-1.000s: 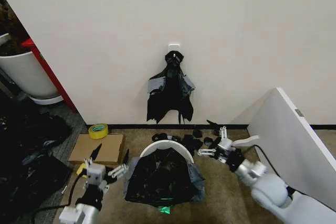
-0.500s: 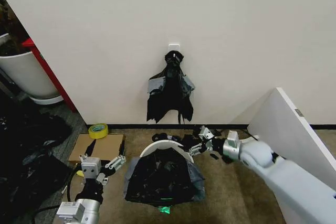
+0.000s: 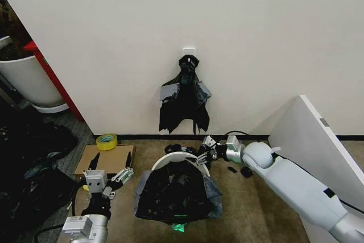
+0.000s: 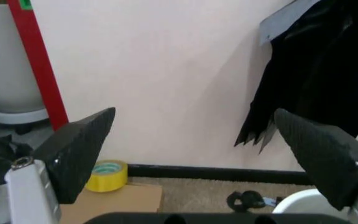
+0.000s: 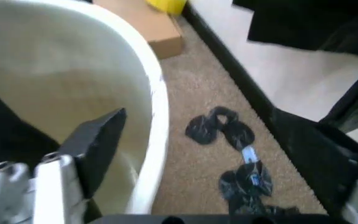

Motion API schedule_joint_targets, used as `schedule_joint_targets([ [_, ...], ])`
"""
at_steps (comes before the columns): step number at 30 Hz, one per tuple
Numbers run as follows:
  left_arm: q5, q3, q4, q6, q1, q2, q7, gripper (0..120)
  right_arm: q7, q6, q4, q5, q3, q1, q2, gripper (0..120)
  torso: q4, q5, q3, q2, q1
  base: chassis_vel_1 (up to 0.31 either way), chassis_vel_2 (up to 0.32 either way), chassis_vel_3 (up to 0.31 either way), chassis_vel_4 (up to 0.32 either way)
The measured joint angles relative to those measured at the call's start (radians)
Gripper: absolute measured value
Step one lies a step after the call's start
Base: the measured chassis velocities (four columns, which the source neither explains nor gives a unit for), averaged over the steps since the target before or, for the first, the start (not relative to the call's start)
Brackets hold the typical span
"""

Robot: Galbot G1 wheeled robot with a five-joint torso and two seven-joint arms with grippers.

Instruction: Place the garbage bag over the trash bin.

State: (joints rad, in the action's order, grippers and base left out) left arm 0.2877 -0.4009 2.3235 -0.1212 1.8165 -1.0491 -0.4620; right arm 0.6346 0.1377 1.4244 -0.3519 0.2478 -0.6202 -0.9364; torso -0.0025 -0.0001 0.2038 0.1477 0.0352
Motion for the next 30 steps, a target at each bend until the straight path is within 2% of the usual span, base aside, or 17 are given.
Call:
schedule_joint_targets([
  [4, 0.002, 0.0, -0.003, 0.004, -0.002, 0.001, -0.005, 100, 0.011, -0.004, -0.016, 0.019, 0.009, 0.006, -0.005, 74, -0.0002, 0.0, 0.0, 0.0, 0.0, 0.0, 0.0, 0.0, 0.0],
  [5, 0.003, 0.001, -0.007, 0.006, -0.004, 0.002, -0.011, 100, 0.022, -0.008, -0.028, 0.029, 0.015, 0.01, -0.011, 66, 0.0, 0.0001, 0.0, 0.0, 0.0, 0.0, 0.0, 0.0, 0.0],
  [7, 0.004, 0.002, -0.014, 0.007, -0.007, 0.002, -0.018, 100, 0.031, -0.012, -0.035, 0.037, 0.021, 0.012, -0.014, 61, 0.0001, 0.0, 0.0, 0.0, 0.0, 0.0, 0.0, 0.0, 0.0],
  [9, 0.004, 0.006, -0.031, 0.007, -0.014, 0.001, -0.03, 100, 0.039, -0.012, -0.035, 0.043, 0.031, 0.013, -0.008, 49, 0.0001, 0.0002, 0.0, 0.0, 0.0, 0.0, 0.0, 0.0, 0.0],
  [13, 0.004, 0.01, -0.042, 0.007, -0.02, -0.002, -0.036, 100, 0.041, -0.012, -0.034, 0.046, 0.035, 0.012, -0.001, 41, 0.0, -0.0001, 0.0, 0.0, 0.0, 0.0, 0.0, 0.0, 0.0],
  [14, 0.004, 0.014, -0.049, 0.007, -0.024, -0.004, -0.04, 100, 0.041, -0.012, -0.033, 0.046, 0.035, 0.008, 0.002, 32, -0.0001, 0.0, 0.0, 0.0, 0.0, 0.0, 0.0, 0.0, 0.0],
  [17, 0.005, 0.016, -0.05, 0.009, -0.028, -0.004, -0.041, 100, 0.029, -0.009, -0.031, 0.046, 0.031, -0.001, 0.005, 22, 0.0, 0.0001, 0.0, 0.0, 0.0, 0.0, 0.0, 0.0, 0.0],
  [18, 0.005, 0.016, -0.05, 0.009, -0.028, -0.004, -0.041, 100, 0.029, -0.009, -0.031, 0.046, 0.031, -0.001, 0.005, 22, 0.0, 0.0001, 0.0, 0.0, 0.0, 0.0, 0.0, 0.0, 0.0],
  [21, 0.006, 0.015, -0.046, 0.009, -0.028, -0.005, -0.043, 100, 0.015, -0.004, -0.022, 0.045, 0.027, -0.014, 0.01, 8, 0.0, 0.0002, 0.0, 0.0, 0.0, 0.0, 0.0, 0.0, 0.0],
  [26, 0.006, 0.013, -0.034, 0.011, -0.025, -0.009, -0.045, 100, -0.032, 0.016, 0.02, 0.033, 0.013, -0.048, 0.034, 4, 0.0003, 0.0003, 0.0, 0.0, 0.0, 0.0, 0.0, 0.0, 0.0],
  [30, 0.006, 0.009, -0.02, 0.014, -0.018, -0.008, -0.048, 100, -0.194, 0.074, 0.115, -0.047, 0.003, -0.118, 0.089, 4, 0.0, 0.0004, 0.0, 0.0, 0.0, 0.0, 0.0, 0.0, 0.0],
])
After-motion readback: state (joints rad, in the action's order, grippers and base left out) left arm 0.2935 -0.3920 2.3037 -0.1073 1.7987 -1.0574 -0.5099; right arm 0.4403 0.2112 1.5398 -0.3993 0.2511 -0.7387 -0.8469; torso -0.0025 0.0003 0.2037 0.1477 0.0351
